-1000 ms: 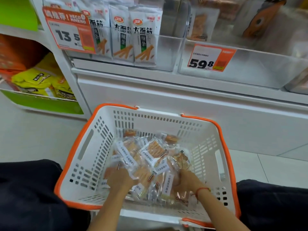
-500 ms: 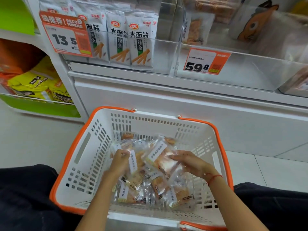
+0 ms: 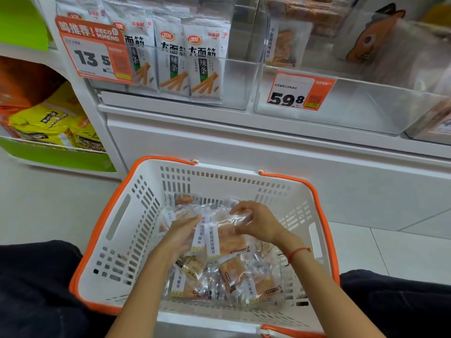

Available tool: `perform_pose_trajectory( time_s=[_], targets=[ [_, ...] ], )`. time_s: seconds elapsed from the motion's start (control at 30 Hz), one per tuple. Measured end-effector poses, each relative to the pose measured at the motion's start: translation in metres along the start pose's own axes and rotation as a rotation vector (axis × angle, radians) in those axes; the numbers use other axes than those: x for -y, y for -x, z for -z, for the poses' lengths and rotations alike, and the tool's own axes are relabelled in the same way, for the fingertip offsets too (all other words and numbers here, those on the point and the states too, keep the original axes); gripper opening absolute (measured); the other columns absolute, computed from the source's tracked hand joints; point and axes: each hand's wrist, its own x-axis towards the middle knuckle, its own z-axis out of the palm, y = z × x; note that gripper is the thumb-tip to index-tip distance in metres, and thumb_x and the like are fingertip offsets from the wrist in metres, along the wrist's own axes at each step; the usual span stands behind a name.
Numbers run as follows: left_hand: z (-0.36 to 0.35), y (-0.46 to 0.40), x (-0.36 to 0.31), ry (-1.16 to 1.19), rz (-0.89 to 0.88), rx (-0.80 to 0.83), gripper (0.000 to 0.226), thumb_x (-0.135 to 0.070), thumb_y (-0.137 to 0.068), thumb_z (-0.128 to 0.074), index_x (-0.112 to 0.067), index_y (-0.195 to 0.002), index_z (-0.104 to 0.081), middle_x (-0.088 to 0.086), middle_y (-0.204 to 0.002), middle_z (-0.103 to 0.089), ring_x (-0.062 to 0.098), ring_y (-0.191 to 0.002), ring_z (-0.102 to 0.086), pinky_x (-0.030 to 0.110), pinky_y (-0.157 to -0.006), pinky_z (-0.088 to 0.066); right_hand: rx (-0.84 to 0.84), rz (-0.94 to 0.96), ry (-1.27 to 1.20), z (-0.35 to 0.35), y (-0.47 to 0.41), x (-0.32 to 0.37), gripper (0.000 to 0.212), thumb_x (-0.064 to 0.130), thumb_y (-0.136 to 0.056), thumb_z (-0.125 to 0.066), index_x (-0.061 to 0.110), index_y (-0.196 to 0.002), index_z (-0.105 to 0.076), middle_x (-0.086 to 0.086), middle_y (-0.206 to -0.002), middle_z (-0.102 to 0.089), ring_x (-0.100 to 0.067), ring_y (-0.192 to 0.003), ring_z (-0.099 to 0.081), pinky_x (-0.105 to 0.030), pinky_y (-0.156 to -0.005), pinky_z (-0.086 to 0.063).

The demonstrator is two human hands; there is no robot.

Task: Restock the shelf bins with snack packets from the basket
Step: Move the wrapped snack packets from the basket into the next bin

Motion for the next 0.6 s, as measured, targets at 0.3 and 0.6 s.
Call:
perform_pose_trajectory(
  time_s=[0.3, 0.6],
  targets=[
    [-0.010, 0.010, 0.001, 0.040, 0.064, 0.076, 0.037, -0.030, -0.102, -0.036, -0.010, -0.125, -0.057, 0.014, -0.111, -0.067, 0.032, -0.103, -0.063, 0.049, -0.092, -0.050, 0.053, -0.245, -0.411, -0.018, 0.012, -0.023, 0.051, 0.029, -0.067, -0.085, 0.025, -0.114, -0.066, 0.001, -0.130, -0.056, -0.017, -0.108, -0.059, -0.033, -0.095, -0.050],
    [-0.020, 0.015, -0.005, -0.295, -0.114, 0.195, 0.085, -0.050, -0.091, -0.048, -0.023, -0.151, 0.005, -0.003, -0.159, 0.002, 0.022, -0.146, -0.007, 0.044, -0.116, -0.016, -0.146, -0.270, -0.597, -0.024, 0.005, -0.014, 0.032, 0.011, -0.066, -0.085, 0.020, -0.091, -0.066, -0.009, -0.114, -0.063, -0.015, -0.086, -0.060, -0.026, -0.078, -0.053]
  ],
)
